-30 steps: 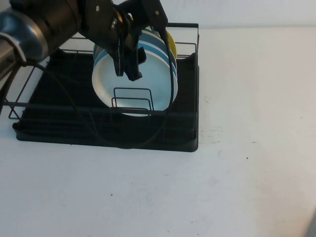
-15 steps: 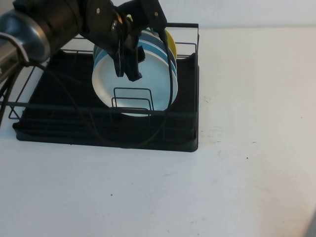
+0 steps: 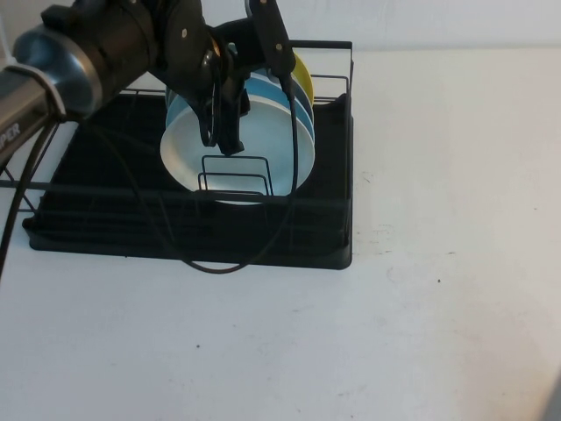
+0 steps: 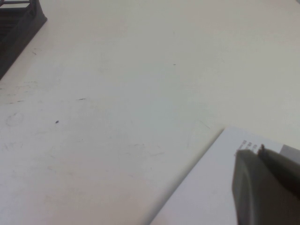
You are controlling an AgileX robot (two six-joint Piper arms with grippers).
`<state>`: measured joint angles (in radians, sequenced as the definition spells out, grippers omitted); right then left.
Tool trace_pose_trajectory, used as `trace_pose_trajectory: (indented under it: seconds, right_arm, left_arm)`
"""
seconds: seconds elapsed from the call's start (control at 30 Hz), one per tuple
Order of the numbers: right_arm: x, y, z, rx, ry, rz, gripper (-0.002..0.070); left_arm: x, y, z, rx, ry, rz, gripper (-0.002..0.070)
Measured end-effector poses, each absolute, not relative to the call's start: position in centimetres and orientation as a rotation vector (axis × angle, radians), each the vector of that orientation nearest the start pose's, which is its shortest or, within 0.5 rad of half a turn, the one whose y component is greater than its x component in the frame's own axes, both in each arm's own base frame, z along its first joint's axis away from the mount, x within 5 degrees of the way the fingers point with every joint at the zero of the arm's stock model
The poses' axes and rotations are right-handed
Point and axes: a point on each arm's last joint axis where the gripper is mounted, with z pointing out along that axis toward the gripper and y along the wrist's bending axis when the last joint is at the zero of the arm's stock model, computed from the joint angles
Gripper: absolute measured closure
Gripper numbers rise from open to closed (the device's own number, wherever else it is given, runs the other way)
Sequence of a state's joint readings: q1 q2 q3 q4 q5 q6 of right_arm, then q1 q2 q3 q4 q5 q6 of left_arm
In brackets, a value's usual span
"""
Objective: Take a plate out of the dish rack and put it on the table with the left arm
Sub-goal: Grasp the plate from the shelf, then place the plate from the table
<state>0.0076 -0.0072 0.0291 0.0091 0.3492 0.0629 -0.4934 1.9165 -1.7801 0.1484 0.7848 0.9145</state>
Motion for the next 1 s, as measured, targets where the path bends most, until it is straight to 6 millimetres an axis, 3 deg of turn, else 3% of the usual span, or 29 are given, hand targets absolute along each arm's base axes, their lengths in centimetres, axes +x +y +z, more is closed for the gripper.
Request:
trace_pose_trajectory:
  seconds: [0.17,0.5,0.67,0.83,1.0]
  right_arm:
    - [5.3,0.1,17.2,0.057,1.854,0.058,0.0696]
    - [5.3,0.1,17.2,0.057,1.854,0.058,0.0696]
    - [5.3,0.1,17.2,0.057,1.854,0.058,0.0696]
    - [5.3,0.1,17.2,0.057,1.854,0.058,0.0696]
    - [5.3,0.1,17.2,0.057,1.854,0.058,0.0696]
  left_arm:
    - [39.0,-19.9,33.2,1.611,1.783,0.374,0.0569]
    - [35.2,-18.0,41.0,1.400,1.658,0.364,0.0607]
    - [33.2,-17.1,43.9,1.290,1.638,0.318,0.0607]
    - [29.9,-15.5,47.7,1.046,1.676,0.157,0.0607]
    - [24.9,-12.9,50.1,0.773,1.901,-0.093,0.0607]
